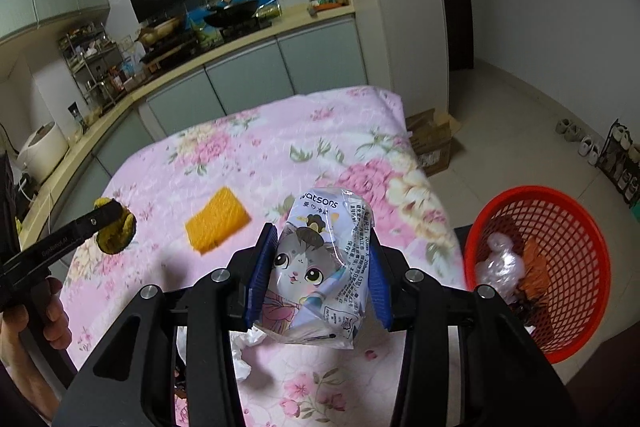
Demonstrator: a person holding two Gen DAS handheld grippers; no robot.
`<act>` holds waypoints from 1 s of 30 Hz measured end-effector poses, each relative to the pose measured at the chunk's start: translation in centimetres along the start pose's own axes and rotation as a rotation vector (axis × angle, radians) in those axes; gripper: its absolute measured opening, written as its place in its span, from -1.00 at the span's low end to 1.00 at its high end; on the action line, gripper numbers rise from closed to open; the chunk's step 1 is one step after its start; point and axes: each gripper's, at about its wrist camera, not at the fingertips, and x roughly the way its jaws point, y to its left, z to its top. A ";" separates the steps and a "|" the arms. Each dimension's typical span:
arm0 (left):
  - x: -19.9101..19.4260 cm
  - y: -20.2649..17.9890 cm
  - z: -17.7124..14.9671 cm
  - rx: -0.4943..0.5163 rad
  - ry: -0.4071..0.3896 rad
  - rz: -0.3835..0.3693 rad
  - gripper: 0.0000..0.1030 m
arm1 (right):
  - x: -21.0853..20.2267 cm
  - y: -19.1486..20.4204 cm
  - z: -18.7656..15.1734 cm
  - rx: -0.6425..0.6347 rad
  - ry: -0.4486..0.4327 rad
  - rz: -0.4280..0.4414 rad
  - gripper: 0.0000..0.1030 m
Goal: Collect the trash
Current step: 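Carry the sponge and cat-print bag over the red basket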
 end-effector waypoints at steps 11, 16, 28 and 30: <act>-0.4 -5.8 1.3 0.086 -0.032 -0.070 -0.16 | -3.2 -3.8 1.3 0.044 -0.066 -0.053 -0.20; 0.5 -9.2 1.5 0.120 -0.015 -0.124 -0.16 | -4.7 -6.4 1.7 0.073 -0.091 -0.097 -0.20; 3.2 -18.8 -0.3 0.248 0.040 -0.240 -0.16 | -8.1 -13.8 1.5 0.169 -0.132 -0.223 -0.19; 3.6 -20.5 -0.8 0.272 0.050 -0.258 -0.16 | -8.3 -14.7 1.2 0.182 -0.133 -0.239 -0.19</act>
